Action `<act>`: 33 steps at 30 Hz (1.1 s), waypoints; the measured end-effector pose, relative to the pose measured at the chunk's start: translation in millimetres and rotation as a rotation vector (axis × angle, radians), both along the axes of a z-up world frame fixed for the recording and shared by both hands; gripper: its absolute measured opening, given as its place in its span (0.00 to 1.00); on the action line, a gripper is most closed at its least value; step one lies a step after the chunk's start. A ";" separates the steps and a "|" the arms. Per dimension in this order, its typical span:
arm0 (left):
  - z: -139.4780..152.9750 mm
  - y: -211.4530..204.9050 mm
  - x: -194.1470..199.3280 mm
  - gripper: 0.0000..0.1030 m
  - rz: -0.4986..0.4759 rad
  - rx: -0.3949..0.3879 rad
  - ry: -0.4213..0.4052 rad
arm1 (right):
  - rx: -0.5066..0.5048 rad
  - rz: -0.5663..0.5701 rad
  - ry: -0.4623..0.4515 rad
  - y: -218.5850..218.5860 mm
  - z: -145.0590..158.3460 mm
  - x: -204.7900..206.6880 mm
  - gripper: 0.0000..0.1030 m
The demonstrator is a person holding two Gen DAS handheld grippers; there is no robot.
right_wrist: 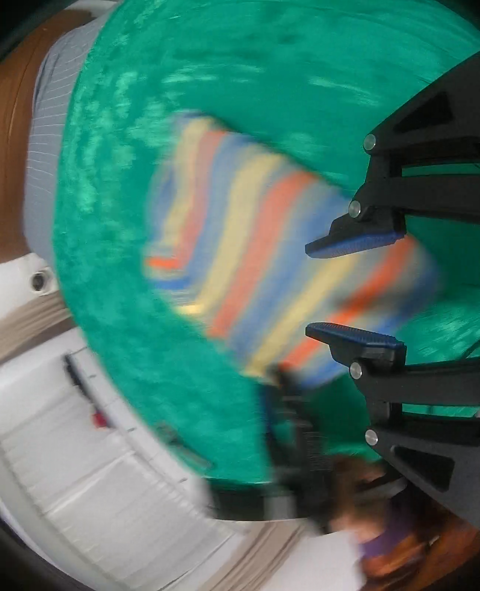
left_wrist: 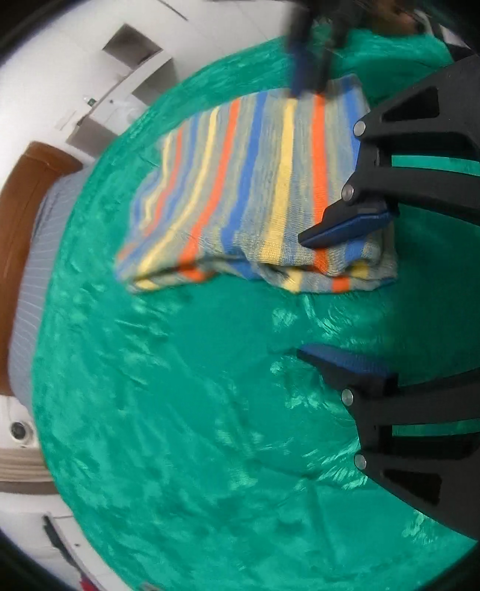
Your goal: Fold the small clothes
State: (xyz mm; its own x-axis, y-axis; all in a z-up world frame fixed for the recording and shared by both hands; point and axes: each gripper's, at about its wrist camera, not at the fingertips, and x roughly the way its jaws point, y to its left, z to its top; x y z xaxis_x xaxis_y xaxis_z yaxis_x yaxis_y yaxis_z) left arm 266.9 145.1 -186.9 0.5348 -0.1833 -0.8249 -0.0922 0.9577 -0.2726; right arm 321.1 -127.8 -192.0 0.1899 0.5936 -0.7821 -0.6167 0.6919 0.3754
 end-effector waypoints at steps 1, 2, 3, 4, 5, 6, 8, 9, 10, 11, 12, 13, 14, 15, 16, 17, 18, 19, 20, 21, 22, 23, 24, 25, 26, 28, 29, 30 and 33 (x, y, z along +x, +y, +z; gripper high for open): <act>-2.7 1.9 2.2 0.54 -0.005 0.002 -0.004 | -0.042 0.001 0.013 -0.1 -15.6 -7.9 0.36; -3.7 -0.1 3.0 0.54 -0.020 0.019 -0.006 | -0.073 -0.008 0.035 -2.2 -33.2 -15.4 0.36; -3.6 -2.2 3.6 0.54 -0.030 0.039 -0.009 | -0.050 -0.038 0.024 -9.0 -40.2 -22.4 0.36; -3.1 -4.1 5.0 0.54 -0.043 0.058 -0.007 | -0.015 -0.067 0.006 -14.5 -41.2 -25.5 0.36; 0.2 -5.8 3.2 0.54 -0.047 0.063 -0.003 | 0.008 -0.091 0.012 -18.2 -42.4 -25.1 0.36; 3.9 -4.4 3.1 0.54 -0.046 0.061 0.002 | 0.023 -0.113 0.026 -20.8 -42.4 -23.1 0.36; 19.1 -2.9 -3.1 0.56 -0.036 0.056 -0.009 | 0.025 -0.136 0.046 -24.4 -36.3 -19.7 0.36; 25.9 -0.9 -5.0 0.58 -0.030 0.051 -0.027 | 0.016 -0.138 0.037 -25.4 -28.4 -19.7 0.36; 35.0 2.4 -2.6 0.67 -0.026 0.041 -0.052 | 0.014 -0.137 0.003 -28.3 -16.4 -18.7 0.36; 41.1 2.8 0.4 0.75 -0.026 0.033 -0.068 | 0.021 -0.135 -0.033 -31.7 -5.4 -17.0 0.36; 45.4 3.2 6.4 0.78 -0.029 0.024 -0.077 | 0.024 -0.138 -0.061 -33.3 3.8 -13.6 0.37; 49.6 2.5 16.5 0.79 -0.037 0.012 -0.082 | 0.024 -0.146 -0.085 -33.5 15.1 -9.5 0.40; 51.4 0.7 24.4 0.79 -0.047 0.004 -0.079 | 0.021 -0.168 -0.114 -34.9 25.1 1.5 0.43; 51.0 -1.2 32.1 0.79 -0.057 0.000 -0.075 | 0.019 -0.183 -0.126 -33.7 29.4 10.5 0.43; 48.4 -4.2 43.4 0.79 -0.067 0.005 -0.071 | 0.021 -0.198 -0.134 -33.6 32.6 18.1 0.43; 44.4 -6.4 50.7 0.79 -0.066 0.021 -0.063 | 0.026 -0.213 -0.133 -31.3 33.1 28.2 0.43; 37.4 -8.2 59.3 0.79 -0.059 0.048 -0.044 | 0.029 -0.222 -0.120 -27.4 30.3 37.4 0.43; 32.7 -9.6 63.9 0.79 -0.055 0.064 -0.025 | 0.026 -0.228 -0.104 -24.8 25.1 42.9 0.43; 23.9 -10.1 69.8 0.79 -0.050 0.088 0.010 | 0.015 -0.238 -0.083 -20.0 15.1 49.6 0.43; 15.7 -8.8 73.5 0.80 -0.050 0.097 0.038 | 0.000 -0.244 -0.054 -15.1 5.5 52.1 0.44; 9.7 -6.9 73.8 0.80 -0.058 0.087 0.053 | -0.016 -0.248 -0.012 -11.8 -7.3 56.0 0.45; 10.5 -3.8 70.3 0.80 -0.066 0.074 0.048 | -0.034 -0.260 0.023 -10.0 -19.7 57.7 0.45; 14.4 -0.3 66.0 0.80 -0.067 0.072 0.041 | -0.027 -0.280 0.024 -11.6 -23.2 55.8 0.45; 21.0 5.9 60.2 0.80 -0.065 0.062 0.028 | -0.005 -0.294 0.018 -14.8 -20.3 52.7 0.49; 26.6 12.7 55.3 0.80 -0.064 0.037 0.011 | 0.033 -0.306 0.025 -21.2 -14.9 50.3 0.62; 36.2 30.7 48.8 0.83 -0.064 -0.064 -0.023 | 0.113 -0.332 0.038 -39.0 -3.4 46.0 0.78; 39.5 40.7 47.4 0.87 -0.057 -0.126 -0.038 | 0.145 -0.353 0.025 -51.2 3.9 42.5 0.80; 40.6 48.0 48.4 0.88 -0.051 -0.182 -0.043 | 0.166 -0.371 0.014 -62.3 9.9 40.0 0.81; 31.6 44.8 69.1 0.88 -0.078 -0.270 0.010 | 0.222 -0.417 0.060 -89.7 8.7 49.2 0.83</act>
